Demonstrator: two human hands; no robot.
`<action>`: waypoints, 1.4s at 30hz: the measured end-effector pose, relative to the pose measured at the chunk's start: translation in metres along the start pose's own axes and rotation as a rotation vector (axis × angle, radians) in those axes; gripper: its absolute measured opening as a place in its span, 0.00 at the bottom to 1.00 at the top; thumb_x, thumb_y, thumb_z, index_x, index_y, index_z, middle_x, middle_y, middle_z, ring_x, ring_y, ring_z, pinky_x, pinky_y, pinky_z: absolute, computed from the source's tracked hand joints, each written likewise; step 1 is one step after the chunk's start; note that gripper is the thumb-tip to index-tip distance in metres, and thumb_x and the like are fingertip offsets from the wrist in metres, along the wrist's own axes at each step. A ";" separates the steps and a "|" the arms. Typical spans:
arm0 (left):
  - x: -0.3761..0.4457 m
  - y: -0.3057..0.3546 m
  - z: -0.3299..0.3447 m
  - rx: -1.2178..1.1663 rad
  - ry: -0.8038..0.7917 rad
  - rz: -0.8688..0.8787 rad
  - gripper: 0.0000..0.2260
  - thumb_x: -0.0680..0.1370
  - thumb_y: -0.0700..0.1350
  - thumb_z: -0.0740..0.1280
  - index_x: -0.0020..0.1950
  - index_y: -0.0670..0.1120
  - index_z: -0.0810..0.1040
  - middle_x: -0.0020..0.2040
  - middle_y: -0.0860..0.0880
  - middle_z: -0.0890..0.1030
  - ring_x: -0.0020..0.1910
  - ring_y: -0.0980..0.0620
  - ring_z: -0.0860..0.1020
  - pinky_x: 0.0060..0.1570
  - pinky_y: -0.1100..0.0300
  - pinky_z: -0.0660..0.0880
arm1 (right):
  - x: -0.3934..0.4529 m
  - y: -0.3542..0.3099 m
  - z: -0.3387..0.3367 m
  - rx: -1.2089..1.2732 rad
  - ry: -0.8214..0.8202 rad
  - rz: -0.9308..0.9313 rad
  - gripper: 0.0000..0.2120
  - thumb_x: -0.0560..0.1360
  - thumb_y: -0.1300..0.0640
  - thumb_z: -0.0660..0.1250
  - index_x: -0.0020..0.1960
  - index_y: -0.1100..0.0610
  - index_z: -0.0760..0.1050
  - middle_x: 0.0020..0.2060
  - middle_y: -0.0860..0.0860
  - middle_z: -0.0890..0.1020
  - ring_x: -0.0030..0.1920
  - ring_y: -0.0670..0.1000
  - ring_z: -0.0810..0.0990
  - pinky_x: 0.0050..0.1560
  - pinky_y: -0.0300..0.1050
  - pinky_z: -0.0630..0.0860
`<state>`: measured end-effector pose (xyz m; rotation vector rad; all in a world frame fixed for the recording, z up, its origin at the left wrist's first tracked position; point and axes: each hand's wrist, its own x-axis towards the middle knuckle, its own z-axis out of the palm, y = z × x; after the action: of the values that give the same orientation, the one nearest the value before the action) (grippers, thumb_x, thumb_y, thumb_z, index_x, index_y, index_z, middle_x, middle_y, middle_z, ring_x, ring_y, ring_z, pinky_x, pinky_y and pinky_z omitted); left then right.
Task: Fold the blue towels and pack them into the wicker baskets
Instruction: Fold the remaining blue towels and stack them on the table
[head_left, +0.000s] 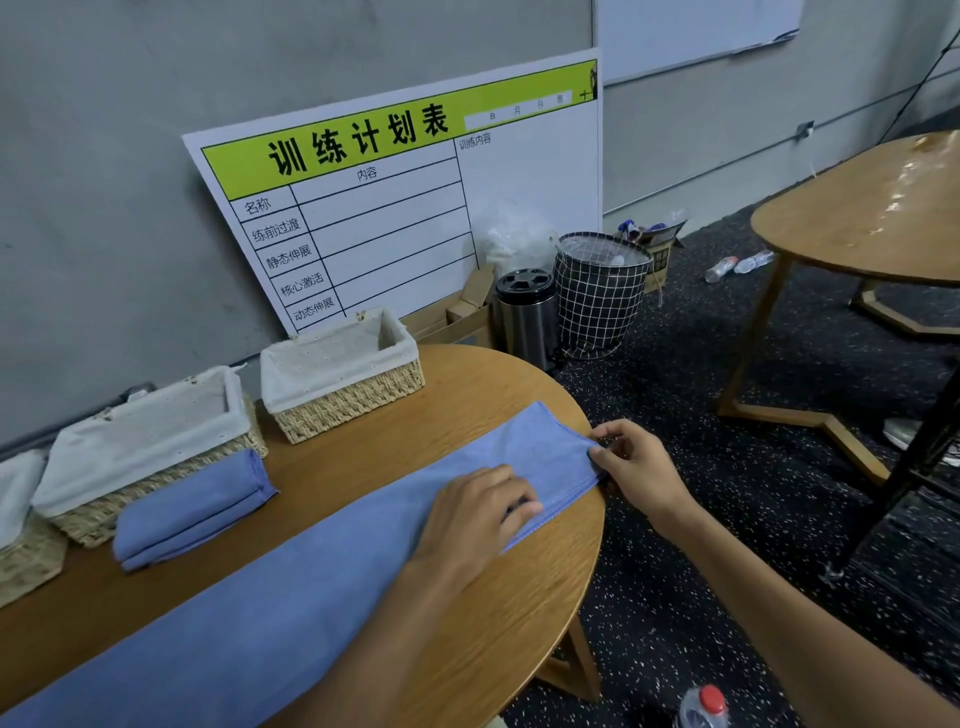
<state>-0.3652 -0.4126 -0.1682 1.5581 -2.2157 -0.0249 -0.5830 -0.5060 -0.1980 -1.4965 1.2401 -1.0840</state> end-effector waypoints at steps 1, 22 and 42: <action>0.000 -0.001 -0.001 -0.012 0.014 0.010 0.13 0.81 0.58 0.62 0.48 0.52 0.81 0.44 0.56 0.80 0.42 0.57 0.77 0.40 0.53 0.75 | 0.000 0.000 0.001 -0.001 0.004 -0.002 0.05 0.77 0.61 0.69 0.50 0.52 0.79 0.36 0.52 0.80 0.34 0.47 0.78 0.34 0.45 0.76; 0.130 -0.042 0.033 -0.263 -0.037 -0.425 0.09 0.84 0.51 0.60 0.48 0.48 0.71 0.42 0.49 0.76 0.46 0.43 0.76 0.43 0.50 0.69 | -0.001 0.003 -0.004 0.042 0.007 -0.060 0.09 0.78 0.61 0.68 0.55 0.50 0.75 0.36 0.54 0.78 0.31 0.48 0.77 0.36 0.45 0.76; 0.134 -0.049 -0.012 -0.681 0.114 -0.373 0.11 0.77 0.39 0.71 0.59 0.48 0.80 0.48 0.48 0.85 0.31 0.65 0.75 0.40 0.63 0.72 | -0.008 -0.035 0.001 0.229 0.080 -0.167 0.13 0.77 0.65 0.70 0.58 0.56 0.75 0.37 0.52 0.78 0.35 0.44 0.76 0.38 0.37 0.76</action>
<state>-0.3539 -0.5491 -0.1250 1.4825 -1.5519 -0.7027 -0.5756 -0.4939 -0.1654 -1.4103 1.0185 -1.3602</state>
